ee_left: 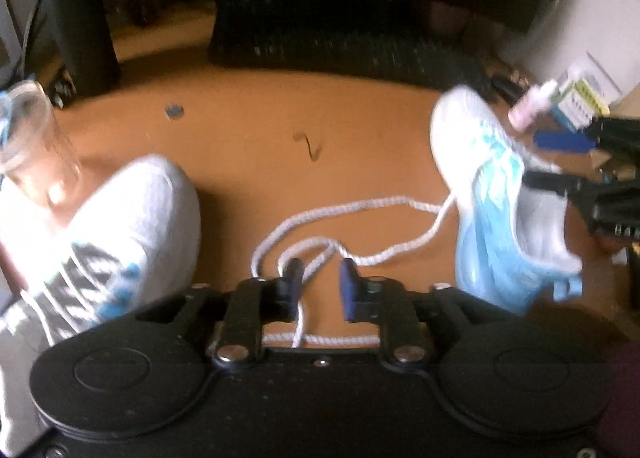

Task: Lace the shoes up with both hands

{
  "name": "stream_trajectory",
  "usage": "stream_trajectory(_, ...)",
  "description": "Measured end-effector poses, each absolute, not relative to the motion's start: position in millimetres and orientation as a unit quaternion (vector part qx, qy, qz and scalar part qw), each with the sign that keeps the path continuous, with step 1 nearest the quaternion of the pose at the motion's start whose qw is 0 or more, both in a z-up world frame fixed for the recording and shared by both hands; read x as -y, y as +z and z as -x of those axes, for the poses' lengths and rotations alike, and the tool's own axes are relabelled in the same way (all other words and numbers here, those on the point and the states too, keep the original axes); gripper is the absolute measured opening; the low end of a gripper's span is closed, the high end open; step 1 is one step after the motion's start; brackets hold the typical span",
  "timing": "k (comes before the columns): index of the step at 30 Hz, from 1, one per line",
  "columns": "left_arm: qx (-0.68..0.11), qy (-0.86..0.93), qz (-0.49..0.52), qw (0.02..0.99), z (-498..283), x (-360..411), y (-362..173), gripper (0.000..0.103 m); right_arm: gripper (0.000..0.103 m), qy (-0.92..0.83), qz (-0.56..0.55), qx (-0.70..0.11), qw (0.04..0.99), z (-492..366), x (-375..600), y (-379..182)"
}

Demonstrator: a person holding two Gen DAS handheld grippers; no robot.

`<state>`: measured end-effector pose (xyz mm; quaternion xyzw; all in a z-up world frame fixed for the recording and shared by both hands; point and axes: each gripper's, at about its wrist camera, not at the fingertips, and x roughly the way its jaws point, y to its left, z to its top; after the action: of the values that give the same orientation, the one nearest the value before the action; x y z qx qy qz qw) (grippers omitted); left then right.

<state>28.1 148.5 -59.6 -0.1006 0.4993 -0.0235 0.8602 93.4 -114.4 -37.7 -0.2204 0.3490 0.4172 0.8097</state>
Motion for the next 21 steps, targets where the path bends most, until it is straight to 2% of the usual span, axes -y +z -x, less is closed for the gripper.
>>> stream_trajectory(10,-0.551,-0.058,0.06,0.83,-69.1,-146.8,-115.8,0.02,0.048,0.468,0.252,-0.354,0.77,-76.0,70.9,-48.2)
stream_trajectory(12,-0.548,-0.075,0.054,0.831,-70.7,-145.8,-118.0,0.0,0.048,0.473,0.257,-0.354,0.765,-71.9,63.1,-50.9)
stream_trajectory(18,-0.516,-0.159,0.064,0.839,-64.0,-133.8,-91.3,0.0,0.048,0.461,0.249,-0.37,0.767,-72.9,56.4,-55.8)
stream_trajectory(21,-0.55,-0.178,0.034,0.815,-59.5,-118.7,-109.3,0.001,0.048,0.447,0.245,-0.38,0.772,-77.7,63.7,-57.8)
